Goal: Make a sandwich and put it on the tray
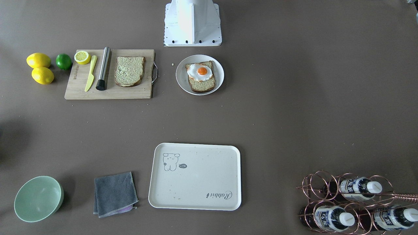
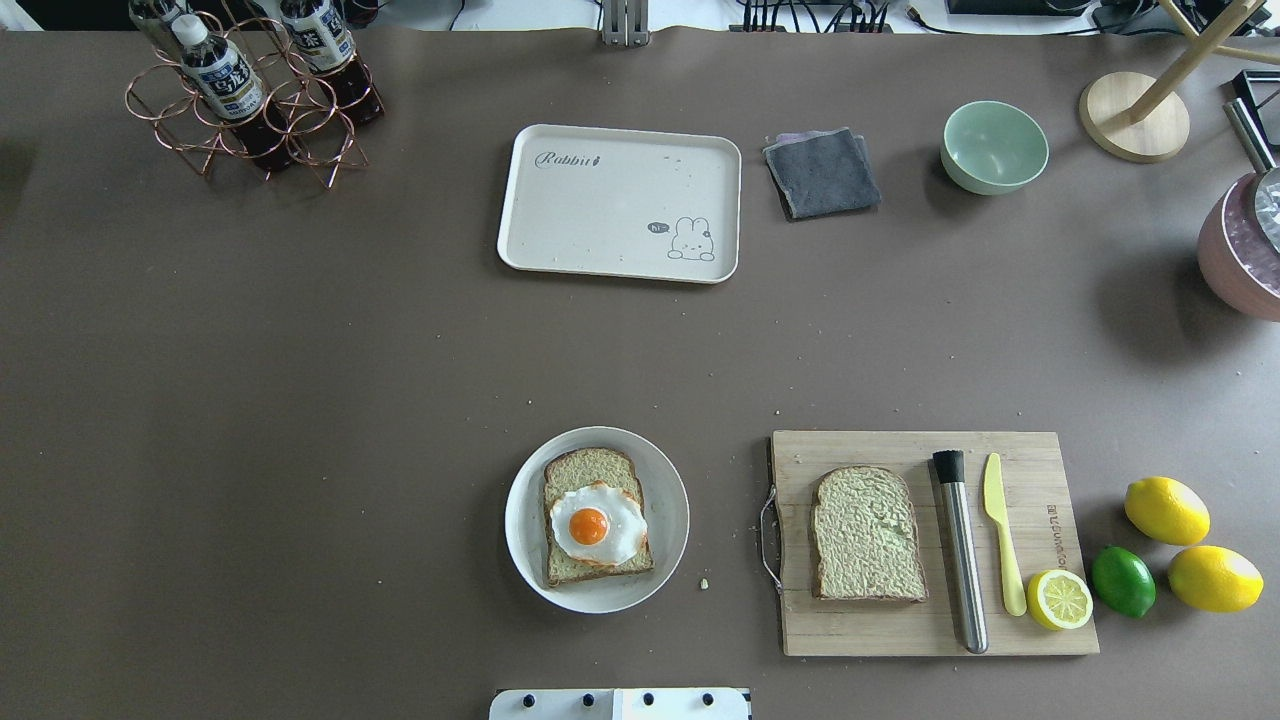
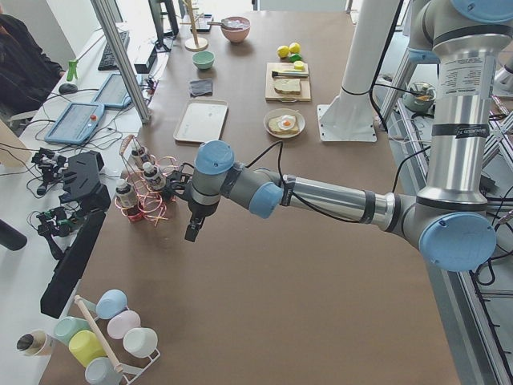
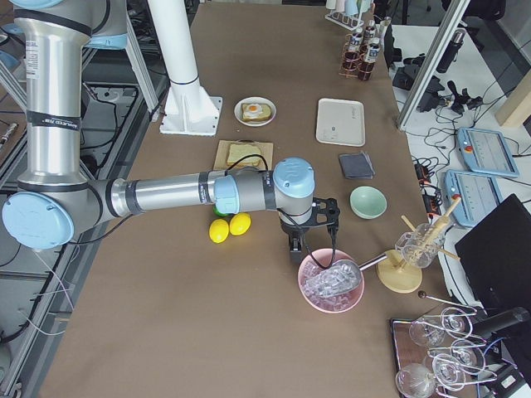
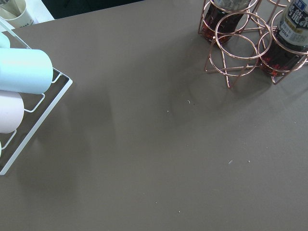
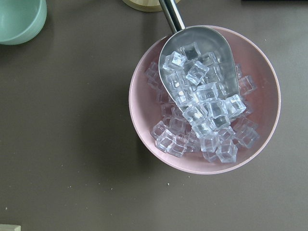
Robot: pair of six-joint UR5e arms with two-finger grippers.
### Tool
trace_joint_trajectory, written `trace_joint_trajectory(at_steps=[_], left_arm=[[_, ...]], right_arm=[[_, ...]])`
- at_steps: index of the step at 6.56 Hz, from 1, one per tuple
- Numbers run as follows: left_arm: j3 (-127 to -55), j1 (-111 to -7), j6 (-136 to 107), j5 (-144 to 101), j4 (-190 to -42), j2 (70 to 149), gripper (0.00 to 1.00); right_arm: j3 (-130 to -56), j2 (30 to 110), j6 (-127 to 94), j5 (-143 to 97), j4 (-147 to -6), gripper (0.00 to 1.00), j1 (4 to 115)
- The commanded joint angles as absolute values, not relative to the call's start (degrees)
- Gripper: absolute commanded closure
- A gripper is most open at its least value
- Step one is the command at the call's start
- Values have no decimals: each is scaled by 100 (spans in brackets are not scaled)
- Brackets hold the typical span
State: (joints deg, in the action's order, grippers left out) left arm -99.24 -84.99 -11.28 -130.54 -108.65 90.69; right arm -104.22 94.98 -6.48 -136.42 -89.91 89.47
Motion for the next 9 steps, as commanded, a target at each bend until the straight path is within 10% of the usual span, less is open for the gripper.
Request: trace_joint_trajectory(at_steps=[1,9], left_arm=[[-9818,-8499,-1108,-13060,-10881,9070,2],[-9791,-8499,-1125,-13087,-10881,9123,2]], right_arm=[[-10415,9475,-642,-13641,-8991,0,8947],[-10293,9369,-624,-13641,-8991,0,8921]])
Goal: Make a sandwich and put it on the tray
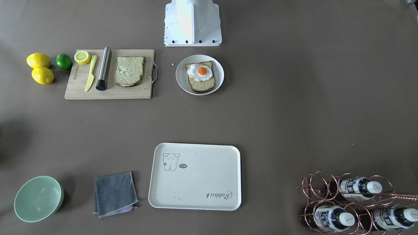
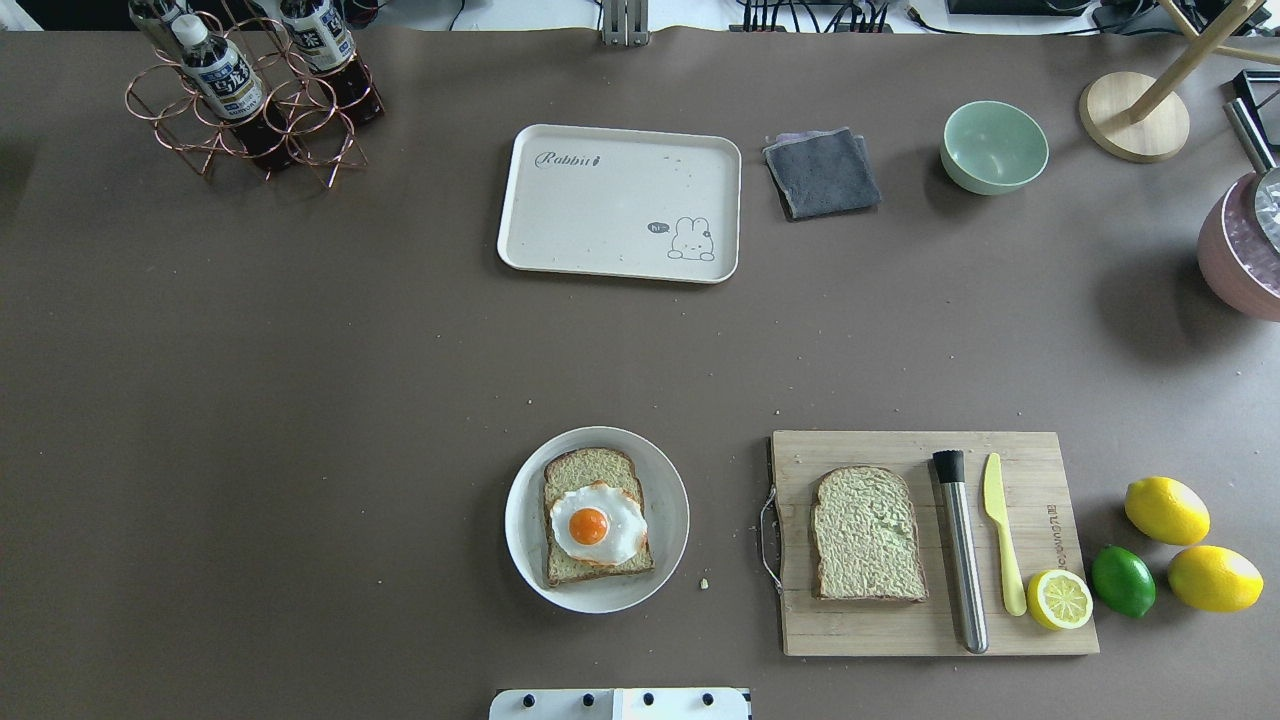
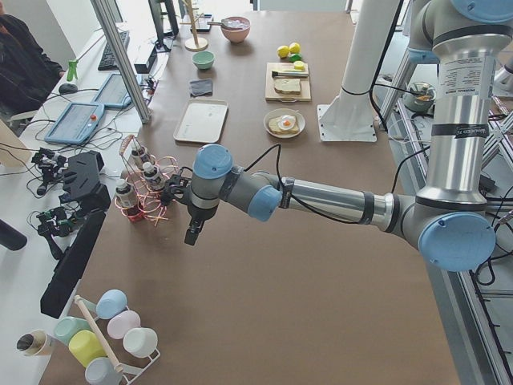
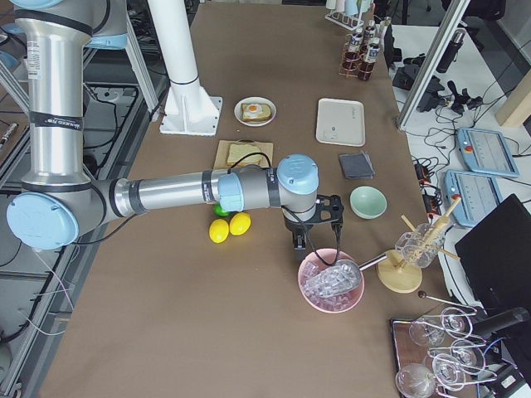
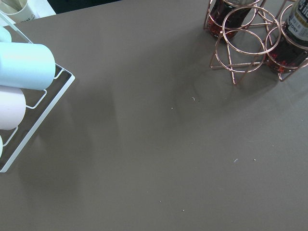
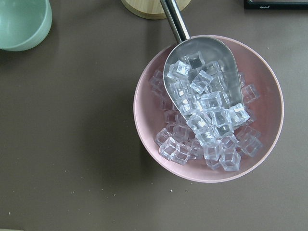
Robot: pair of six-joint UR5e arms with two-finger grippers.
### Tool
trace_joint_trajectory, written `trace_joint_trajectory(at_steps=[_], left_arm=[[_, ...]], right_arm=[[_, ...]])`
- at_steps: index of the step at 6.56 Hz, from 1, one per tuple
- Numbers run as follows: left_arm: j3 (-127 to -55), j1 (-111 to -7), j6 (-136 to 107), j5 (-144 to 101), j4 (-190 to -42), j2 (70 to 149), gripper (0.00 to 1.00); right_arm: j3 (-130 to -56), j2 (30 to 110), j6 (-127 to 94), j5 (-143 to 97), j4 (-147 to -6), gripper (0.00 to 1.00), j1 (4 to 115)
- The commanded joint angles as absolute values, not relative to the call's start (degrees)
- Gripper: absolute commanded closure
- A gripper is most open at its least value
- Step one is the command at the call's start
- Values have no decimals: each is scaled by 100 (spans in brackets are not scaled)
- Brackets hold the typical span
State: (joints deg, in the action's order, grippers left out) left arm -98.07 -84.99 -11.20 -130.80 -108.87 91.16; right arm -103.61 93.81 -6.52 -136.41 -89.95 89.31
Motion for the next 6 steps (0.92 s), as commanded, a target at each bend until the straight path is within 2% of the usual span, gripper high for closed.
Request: trace_joint_trajectory(at_steps=[1,6], left_arm=[[-9774,-8499,-1116,-13087,-10890,9123,2],[-9765,-8499,-1125,-13087,-10890,9167,2]], right_arm=[[-10275,9352,-624,-13641,-8983,0,8921],[-10257,9360,-633,-13641,-8991,0,8921]])
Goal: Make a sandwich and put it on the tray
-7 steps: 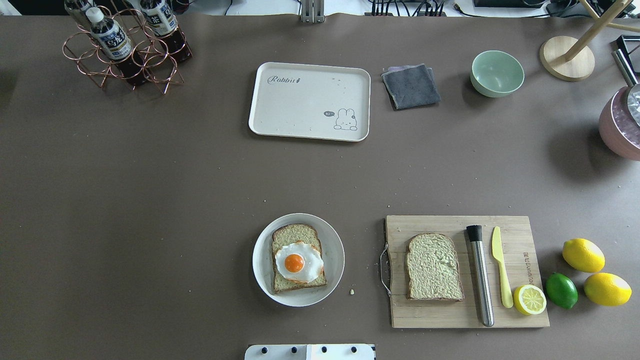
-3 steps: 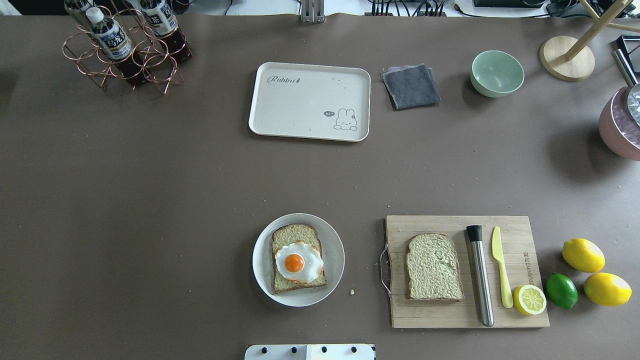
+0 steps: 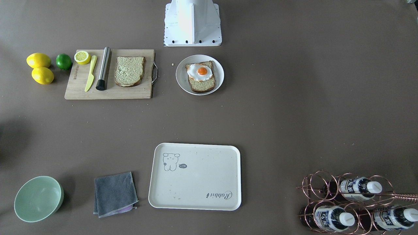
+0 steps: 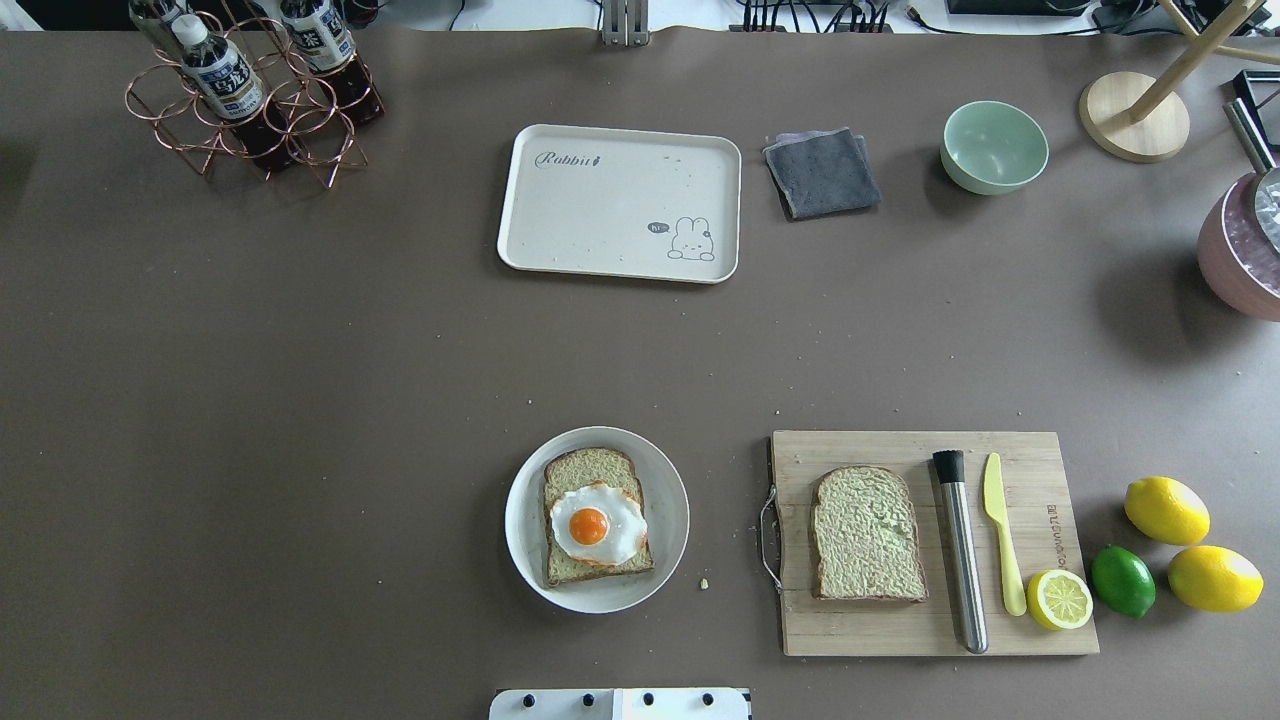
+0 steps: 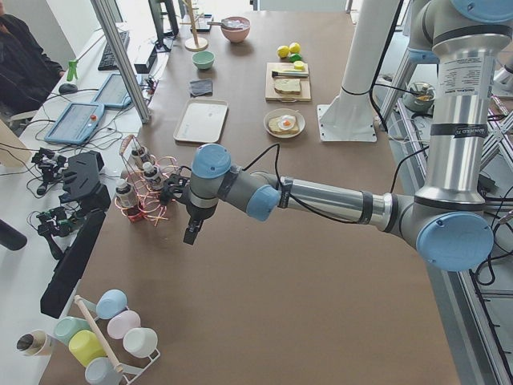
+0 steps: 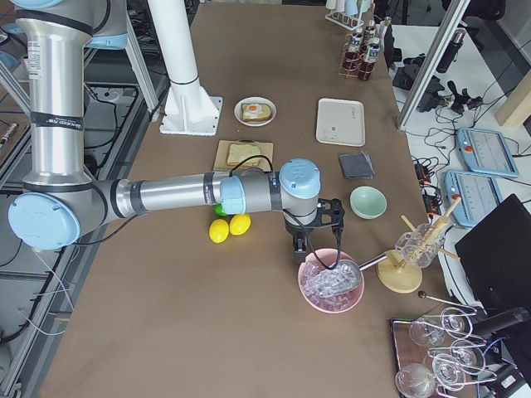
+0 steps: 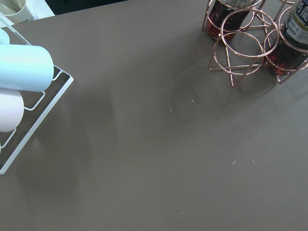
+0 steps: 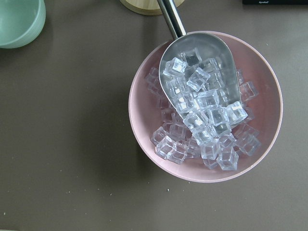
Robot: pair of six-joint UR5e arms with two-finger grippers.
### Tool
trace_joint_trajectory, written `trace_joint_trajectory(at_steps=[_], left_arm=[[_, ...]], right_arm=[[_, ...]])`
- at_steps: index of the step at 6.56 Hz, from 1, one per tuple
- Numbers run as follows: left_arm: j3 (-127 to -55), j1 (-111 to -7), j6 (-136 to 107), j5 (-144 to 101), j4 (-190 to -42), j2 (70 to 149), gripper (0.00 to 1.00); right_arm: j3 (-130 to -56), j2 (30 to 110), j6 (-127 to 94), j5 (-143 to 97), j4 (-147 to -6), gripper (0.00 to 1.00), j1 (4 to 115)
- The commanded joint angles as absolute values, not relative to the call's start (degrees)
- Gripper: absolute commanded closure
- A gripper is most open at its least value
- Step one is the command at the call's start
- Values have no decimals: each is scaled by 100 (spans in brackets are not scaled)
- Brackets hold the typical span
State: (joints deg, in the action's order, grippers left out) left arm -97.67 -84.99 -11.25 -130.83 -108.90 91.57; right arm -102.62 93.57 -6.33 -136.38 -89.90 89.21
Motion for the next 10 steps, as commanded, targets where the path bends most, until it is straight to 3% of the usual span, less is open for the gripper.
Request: trace_joint_trajectory(at_steps=[1,7,10], left_arm=[[-9765,-8499,-1108,-13087,-10890,9158,2],[-9817,-8490,-1160,-13087,-10890,9228,2],[-9905,-7642,-2664,-13043,-11011,9964,3]], right_arm=[[-10257,9360,-633,-13641,-8991,0,8912],[-10283,9256,-650,-13641,-8982,0,8833],[-10309,8677,-842,-13675,-8991,0,8282]])
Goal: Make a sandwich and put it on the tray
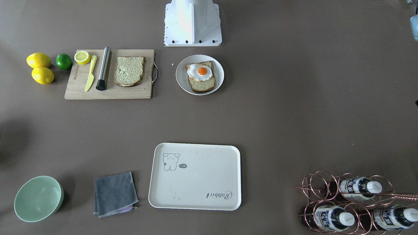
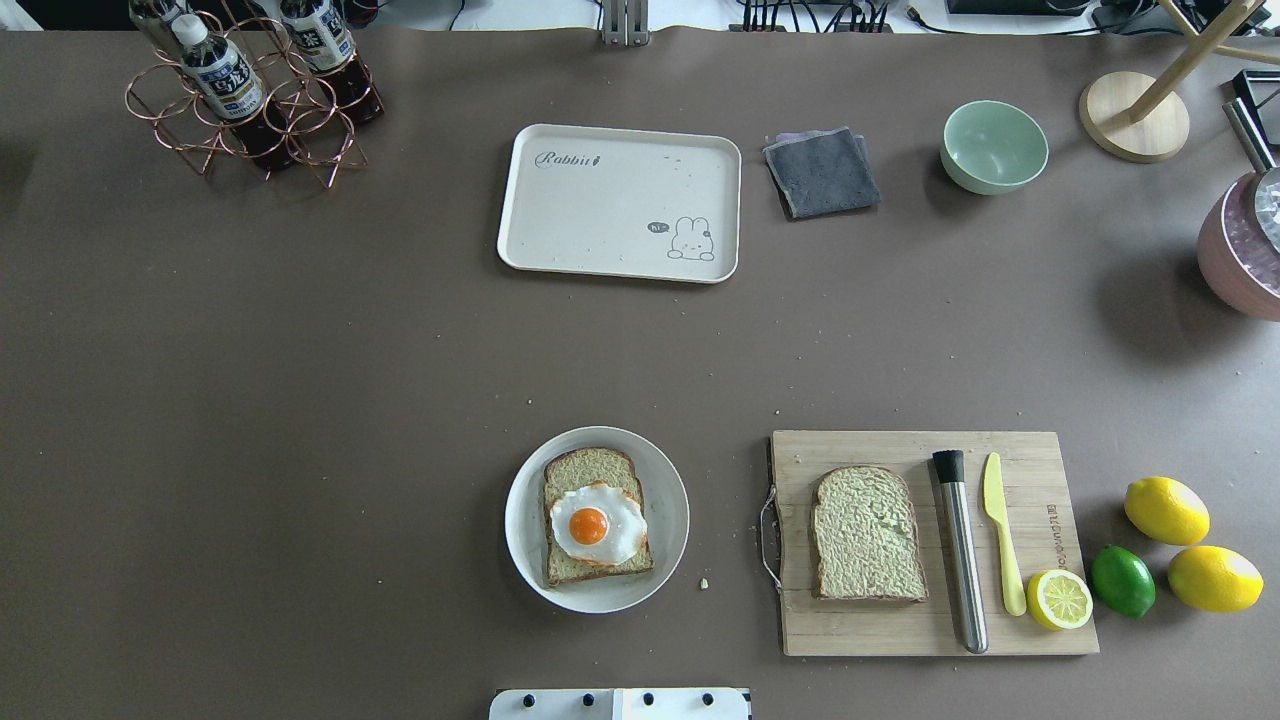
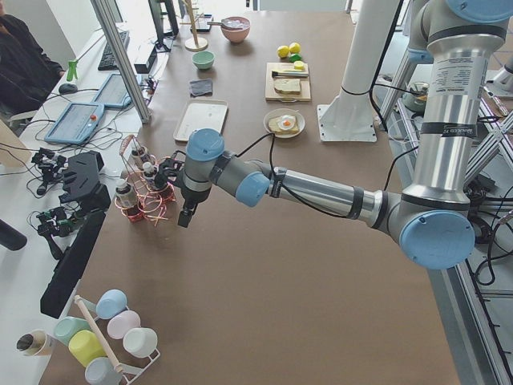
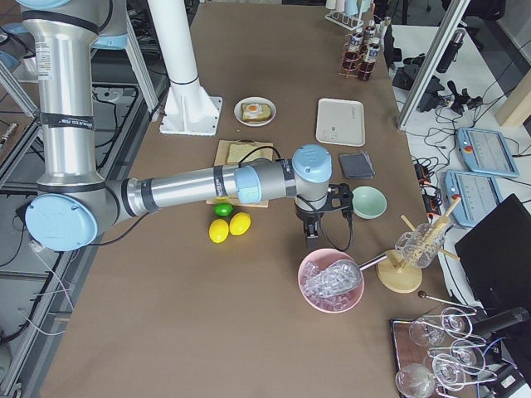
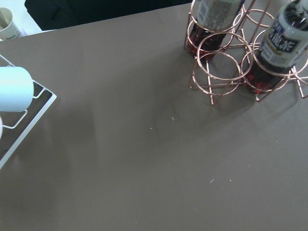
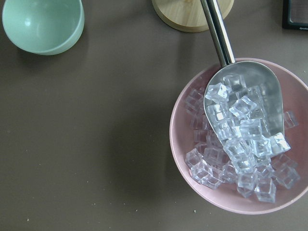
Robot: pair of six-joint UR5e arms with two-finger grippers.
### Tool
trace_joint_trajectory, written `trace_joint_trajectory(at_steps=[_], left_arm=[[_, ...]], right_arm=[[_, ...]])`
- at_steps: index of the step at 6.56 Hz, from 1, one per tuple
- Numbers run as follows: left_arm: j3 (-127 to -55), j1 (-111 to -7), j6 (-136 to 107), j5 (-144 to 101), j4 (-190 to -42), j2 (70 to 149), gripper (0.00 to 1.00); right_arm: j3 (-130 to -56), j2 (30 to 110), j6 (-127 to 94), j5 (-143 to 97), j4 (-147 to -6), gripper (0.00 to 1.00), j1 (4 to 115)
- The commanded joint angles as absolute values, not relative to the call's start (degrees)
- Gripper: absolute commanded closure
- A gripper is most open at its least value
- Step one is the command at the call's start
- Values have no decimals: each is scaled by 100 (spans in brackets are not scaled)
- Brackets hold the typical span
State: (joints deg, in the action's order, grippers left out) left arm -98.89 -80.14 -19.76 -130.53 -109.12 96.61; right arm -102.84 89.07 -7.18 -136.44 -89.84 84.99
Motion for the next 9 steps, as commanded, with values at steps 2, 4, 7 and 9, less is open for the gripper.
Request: trace_joint_trajectory(at_steps=[2,4,7,9], left_arm=[[-10010,-6965,-4395,-13043,-11459,10361,2],[-10545,-6357,-5707,-13025,-11583,10415,2],[-10599,-5434,-6721,-11983,-11909,10433,2],[-10635,-5405,-6776,-11936,-11909,10424,2]], right_arm=[[-10336,8141,-1525,-13912,-8835,0,7833],[-10318,8139,-3862,-13843,-7085,0,7001],[-10589,8147,-6033,-12908,-6188,0,5561],[-10941,8147,-6660,-12306,-6179,0,4584]])
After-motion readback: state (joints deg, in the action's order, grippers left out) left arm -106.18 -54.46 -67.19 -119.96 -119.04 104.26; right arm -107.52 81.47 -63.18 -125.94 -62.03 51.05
